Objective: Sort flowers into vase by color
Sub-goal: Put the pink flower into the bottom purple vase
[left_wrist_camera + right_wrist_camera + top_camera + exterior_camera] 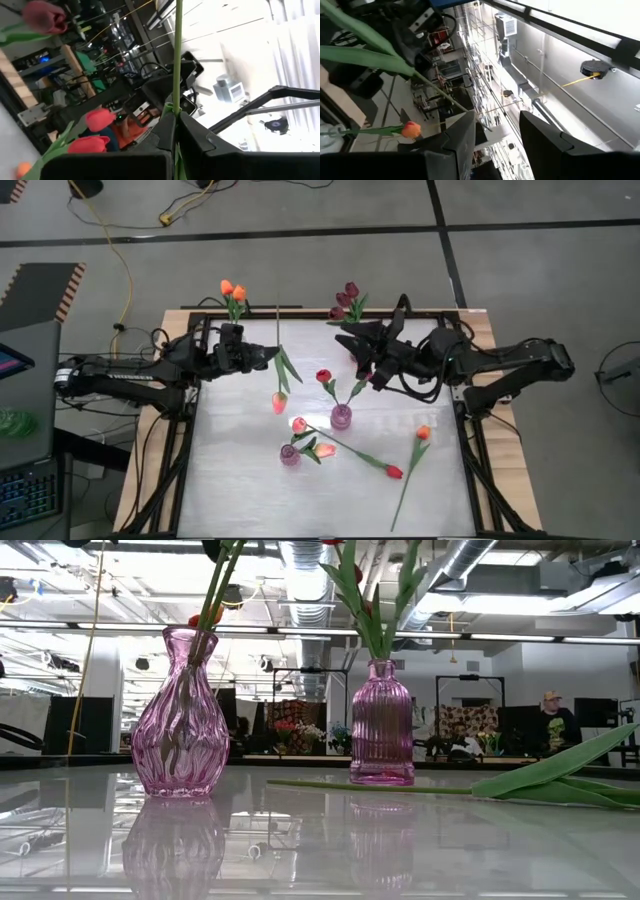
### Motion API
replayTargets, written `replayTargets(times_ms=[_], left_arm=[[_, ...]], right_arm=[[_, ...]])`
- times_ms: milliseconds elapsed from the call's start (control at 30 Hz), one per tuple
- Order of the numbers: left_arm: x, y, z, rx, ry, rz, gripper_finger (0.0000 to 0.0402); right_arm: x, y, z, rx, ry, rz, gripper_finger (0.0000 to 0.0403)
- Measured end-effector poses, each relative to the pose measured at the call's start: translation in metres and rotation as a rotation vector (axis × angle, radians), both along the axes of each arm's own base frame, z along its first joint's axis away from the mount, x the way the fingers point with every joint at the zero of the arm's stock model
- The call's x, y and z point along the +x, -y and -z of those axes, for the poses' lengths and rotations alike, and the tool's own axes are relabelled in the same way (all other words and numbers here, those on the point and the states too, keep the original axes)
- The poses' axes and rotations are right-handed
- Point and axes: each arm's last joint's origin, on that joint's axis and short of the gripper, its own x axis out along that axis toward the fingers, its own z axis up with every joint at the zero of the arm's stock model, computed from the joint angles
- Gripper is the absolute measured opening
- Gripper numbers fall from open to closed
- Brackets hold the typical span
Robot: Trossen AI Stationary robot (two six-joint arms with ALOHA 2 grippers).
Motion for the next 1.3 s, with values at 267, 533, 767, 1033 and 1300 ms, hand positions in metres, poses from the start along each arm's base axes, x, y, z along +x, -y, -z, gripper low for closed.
replayTargets(times_ms=[267, 533, 767, 1033, 1300], left_arm=[[0.001, 0.000, 0.001, -0.021, -0.003, 0.000, 0.0000], [0.001, -0.001, 0.001, -0.062, 0.002, -0.013, 0.0000], [0.015, 0.000, -0.011, -0.012, -0.008, 0.008, 0.0000], [0.045, 0.001, -0.017, -0.033, -0.041, 0.156, 0.0000], [0.054, 0.002, -0.015, -0.070, -0.069, 0.226, 0.0000]], right_arm=[[0.000, -0.001, -0.010, -0.017, 0.008, -0.050, 0.0179], [0.015, -0.001, -0.008, -0.086, -0.043, -0.074, 0.0179], [0.046, 0.004, -0.001, -0.102, -0.095, -0.047, 0.0179], [0.069, 0.005, 0.002, -0.154, -0.125, -0.019, 0.0179], [0.068, -0.004, 0.007, -0.196, -0.209, 0.043, 0.0179]])
